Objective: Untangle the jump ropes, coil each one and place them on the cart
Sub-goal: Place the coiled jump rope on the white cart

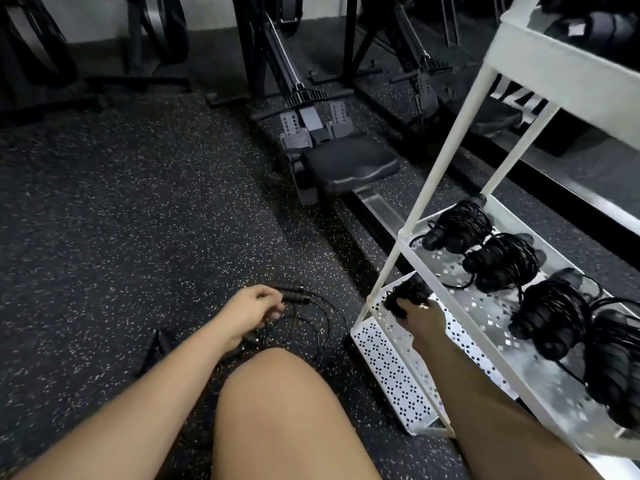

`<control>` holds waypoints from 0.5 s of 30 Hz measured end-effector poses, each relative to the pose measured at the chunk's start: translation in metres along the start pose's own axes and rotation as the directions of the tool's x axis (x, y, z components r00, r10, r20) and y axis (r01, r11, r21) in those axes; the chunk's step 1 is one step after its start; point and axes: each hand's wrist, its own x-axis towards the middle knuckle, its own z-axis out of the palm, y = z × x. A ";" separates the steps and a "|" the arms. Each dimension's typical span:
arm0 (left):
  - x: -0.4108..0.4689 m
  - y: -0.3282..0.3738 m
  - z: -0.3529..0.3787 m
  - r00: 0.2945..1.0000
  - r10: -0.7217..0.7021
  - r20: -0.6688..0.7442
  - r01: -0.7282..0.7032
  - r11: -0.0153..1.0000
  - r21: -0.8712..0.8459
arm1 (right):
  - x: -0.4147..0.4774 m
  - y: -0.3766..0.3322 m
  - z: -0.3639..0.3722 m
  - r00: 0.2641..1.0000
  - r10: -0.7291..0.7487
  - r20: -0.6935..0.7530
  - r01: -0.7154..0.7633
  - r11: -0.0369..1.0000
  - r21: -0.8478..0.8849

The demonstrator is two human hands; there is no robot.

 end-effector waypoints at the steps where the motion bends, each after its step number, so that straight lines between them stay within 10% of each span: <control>1: 0.003 -0.006 -0.002 1.000 -0.013 0.005 0.013 1.000 0.010 | 0.003 -0.001 0.000 1.000 -0.004 0.004 0.005 1.000 -0.003; 15: 0.025 -0.053 -0.009 0.998 -0.063 0.001 0.063 0.998 -0.001 | -0.029 0.029 0.000 0.951 -0.236 -0.202 0.155 0.924 -0.349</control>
